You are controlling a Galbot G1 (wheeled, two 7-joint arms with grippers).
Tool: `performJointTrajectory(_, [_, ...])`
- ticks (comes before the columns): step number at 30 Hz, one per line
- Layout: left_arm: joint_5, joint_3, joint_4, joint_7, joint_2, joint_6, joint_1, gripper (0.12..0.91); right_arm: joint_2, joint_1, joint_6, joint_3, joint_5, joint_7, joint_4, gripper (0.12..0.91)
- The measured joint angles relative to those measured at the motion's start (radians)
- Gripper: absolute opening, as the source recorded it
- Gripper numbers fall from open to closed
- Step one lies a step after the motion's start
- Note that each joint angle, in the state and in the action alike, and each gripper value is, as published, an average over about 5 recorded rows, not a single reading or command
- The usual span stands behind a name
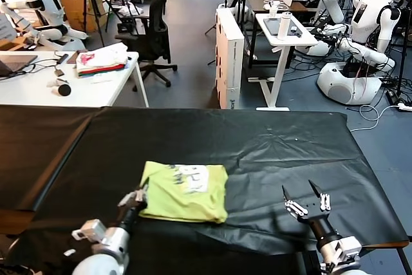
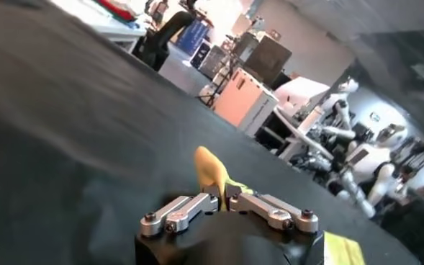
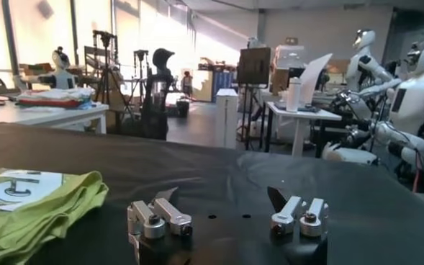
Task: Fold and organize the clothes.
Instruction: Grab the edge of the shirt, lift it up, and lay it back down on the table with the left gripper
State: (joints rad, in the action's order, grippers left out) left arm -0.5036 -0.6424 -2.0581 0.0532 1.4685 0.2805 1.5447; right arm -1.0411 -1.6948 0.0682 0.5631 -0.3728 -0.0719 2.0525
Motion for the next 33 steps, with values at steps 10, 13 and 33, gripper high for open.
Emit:
performJointTrajectory(10, [0.033,-0.198,-0.071,-0.005,-0.208,0.01,0.015,0.187,-0.014,0.028,0.002,-0.04,0.007,0.0,-0.023,0.907])
performJointTrajectory(13, [0.062,-0.258,-0.101,-0.015,-0.261,0.016,0.009,0.187,-0.017,0.034,0.001,-0.048,0.008,-0.001,-0.028,0.907])
performJointTrajectory(33, [0.016,0.202,-0.071,-0.116,0.048,0.138,-0.127,0.187,-0.062,-0.024,-0.002,-0.028,0.039,0.012,0.008,0.907])
